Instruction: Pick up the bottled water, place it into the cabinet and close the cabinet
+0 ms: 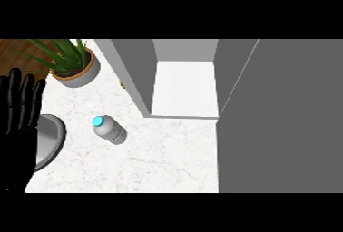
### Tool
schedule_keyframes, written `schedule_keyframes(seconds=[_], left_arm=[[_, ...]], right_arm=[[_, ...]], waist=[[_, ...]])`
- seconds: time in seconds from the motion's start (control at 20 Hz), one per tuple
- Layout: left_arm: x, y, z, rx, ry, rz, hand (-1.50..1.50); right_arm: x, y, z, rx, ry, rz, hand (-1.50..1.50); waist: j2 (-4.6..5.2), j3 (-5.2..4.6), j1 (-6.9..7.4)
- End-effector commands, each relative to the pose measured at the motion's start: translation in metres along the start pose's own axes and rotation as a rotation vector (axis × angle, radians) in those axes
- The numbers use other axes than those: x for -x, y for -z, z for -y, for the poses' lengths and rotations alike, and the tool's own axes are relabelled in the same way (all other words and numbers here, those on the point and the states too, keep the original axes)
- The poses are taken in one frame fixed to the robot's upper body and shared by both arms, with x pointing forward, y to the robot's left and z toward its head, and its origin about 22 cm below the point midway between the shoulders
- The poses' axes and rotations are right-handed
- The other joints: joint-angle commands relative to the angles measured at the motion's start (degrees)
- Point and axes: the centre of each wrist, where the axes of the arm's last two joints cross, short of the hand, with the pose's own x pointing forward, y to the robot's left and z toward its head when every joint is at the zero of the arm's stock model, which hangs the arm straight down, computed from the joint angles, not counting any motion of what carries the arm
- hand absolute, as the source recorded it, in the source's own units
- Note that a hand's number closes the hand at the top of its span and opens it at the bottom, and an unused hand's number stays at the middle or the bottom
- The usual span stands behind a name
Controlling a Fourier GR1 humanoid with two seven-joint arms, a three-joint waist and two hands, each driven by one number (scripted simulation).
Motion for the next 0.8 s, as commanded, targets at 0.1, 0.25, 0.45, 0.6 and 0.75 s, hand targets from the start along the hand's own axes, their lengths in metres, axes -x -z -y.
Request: schedule_keyframes(seconds=[0.1,0.25,0.45,0.6,0.75], left_arm=[[0.008,0.016,-0.006,0.33,-0.179,0.048,-1.5],[0.011,0.018,0.006,0.601,-0.364,0.068,-1.5],[0.046,0.002,-0.032,0.736,-0.431,-0.201,-1.5],[0.046,0.011,-0.074,0.774,-0.472,-0.227,-1.5],[0.046,0.026,-0.11,0.806,-0.478,-0.233,-1.5]], right_arm=[[-0.004,-0.004,0.001,-0.023,0.028,0.031,-1.5],[-0.011,-0.005,-0.002,-0.047,0.038,0.064,-1.5],[0.001,-0.029,-0.015,-0.107,0.146,-0.216,-1.5],[-0.021,-0.049,-0.011,-0.106,0.148,-0.234,-1.5],[-0.051,-0.061,-0.005,-0.096,0.146,-0.239,-1.5]], waist=[[0.32,-2.27,-3.67],[0.38,-2.48,-5.79],[0.55,-2.42,-4.15],[-0.01,-2.25,-4.13],[0.0,-2.19,-3.79]])
